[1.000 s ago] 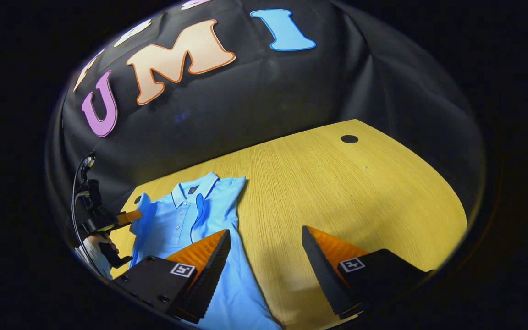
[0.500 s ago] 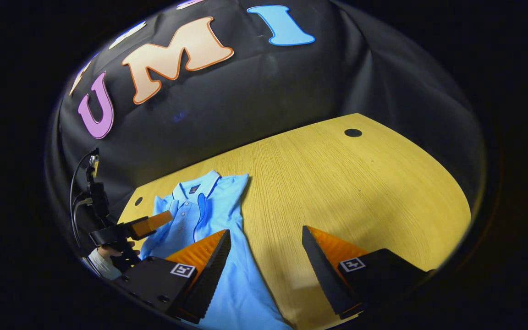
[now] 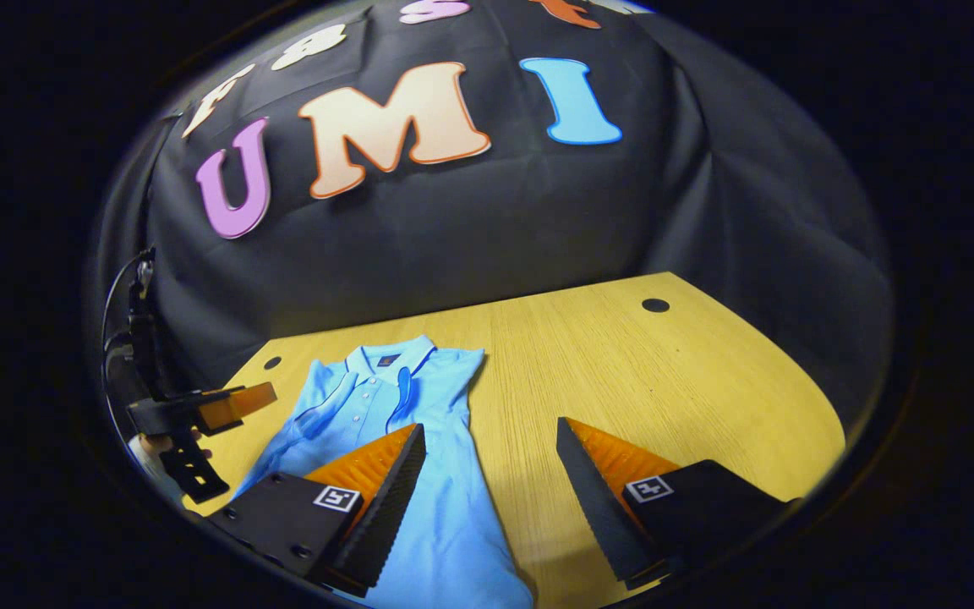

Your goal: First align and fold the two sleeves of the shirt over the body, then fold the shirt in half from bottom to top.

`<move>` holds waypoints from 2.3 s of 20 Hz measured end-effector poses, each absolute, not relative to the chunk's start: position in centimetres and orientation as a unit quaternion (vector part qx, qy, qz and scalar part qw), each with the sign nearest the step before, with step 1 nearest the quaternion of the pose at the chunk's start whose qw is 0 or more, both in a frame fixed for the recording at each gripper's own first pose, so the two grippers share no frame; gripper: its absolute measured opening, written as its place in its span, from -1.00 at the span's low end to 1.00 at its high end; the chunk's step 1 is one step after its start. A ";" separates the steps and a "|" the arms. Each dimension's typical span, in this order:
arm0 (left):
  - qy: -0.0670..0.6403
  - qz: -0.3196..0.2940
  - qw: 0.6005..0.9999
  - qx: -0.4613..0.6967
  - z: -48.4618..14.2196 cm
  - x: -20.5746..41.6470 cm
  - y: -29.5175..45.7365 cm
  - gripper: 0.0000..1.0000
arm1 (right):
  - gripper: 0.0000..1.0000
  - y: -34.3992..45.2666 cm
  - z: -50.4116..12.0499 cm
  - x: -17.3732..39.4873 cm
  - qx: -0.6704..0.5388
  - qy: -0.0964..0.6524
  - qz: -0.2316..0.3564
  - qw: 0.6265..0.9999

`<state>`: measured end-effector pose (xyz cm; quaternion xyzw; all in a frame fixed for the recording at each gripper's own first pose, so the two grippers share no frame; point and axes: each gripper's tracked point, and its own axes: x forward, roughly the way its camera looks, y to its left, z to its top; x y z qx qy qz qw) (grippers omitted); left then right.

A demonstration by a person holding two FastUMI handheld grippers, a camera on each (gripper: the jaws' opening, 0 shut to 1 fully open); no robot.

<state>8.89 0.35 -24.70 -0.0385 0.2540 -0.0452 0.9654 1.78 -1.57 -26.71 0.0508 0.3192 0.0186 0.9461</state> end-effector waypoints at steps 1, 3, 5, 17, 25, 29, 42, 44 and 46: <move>0.247 -0.055 0.967 -0.030 -24.0 7.2 0.3 0.93 | 0.86 -1.1 -26.2 0.6 0.049 0.313 0.023 0.948; 0.235 -0.057 0.970 -0.003 -23.5 3.7 1.0 0.92 | 0.96 -0.1 -25.9 -2.6 0.042 0.315 0.037 0.947; 0.229 -0.064 0.971 0.002 -23.2 -0.1 1.2 0.92 | 0.95 -0.2 -26.3 -5.9 0.022 0.323 0.046 0.945; 0.312 -0.048 0.949 0.003 -29.2 -18.2 5.0 0.93 | 0.97 -1.4 -30.5 -20.1 -0.038 0.371 0.030 0.927; 0.362 -0.025 0.932 0.029 -34.0 -23.8 6.6 0.92 | 0.97 -1.4 -32.8 -23.4 -0.052 0.395 0.017 0.917; 0.326 -0.026 0.944 0.039 -33.3 -23.4 6.0 0.90 | 0.99 -1.4 -33.9 -24.9 -0.043 0.414 -0.001 0.909; 0.379 -0.045 0.924 0.013 -33.9 -23.5 2.3 -1.00 | -0.94 2.4 -34.7 -25.3 0.029 0.459 0.028 0.887; 0.389 -0.047 0.920 0.000 -33.4 -23.3 2.3 -1.00 | -0.95 2.3 -33.7 -24.4 0.037 0.448 0.027 0.893; 0.385 -0.046 0.922 -0.007 -32.3 -22.2 2.8 -1.00 | -0.95 2.4 -32.2 -22.9 0.044 0.436 0.031 0.898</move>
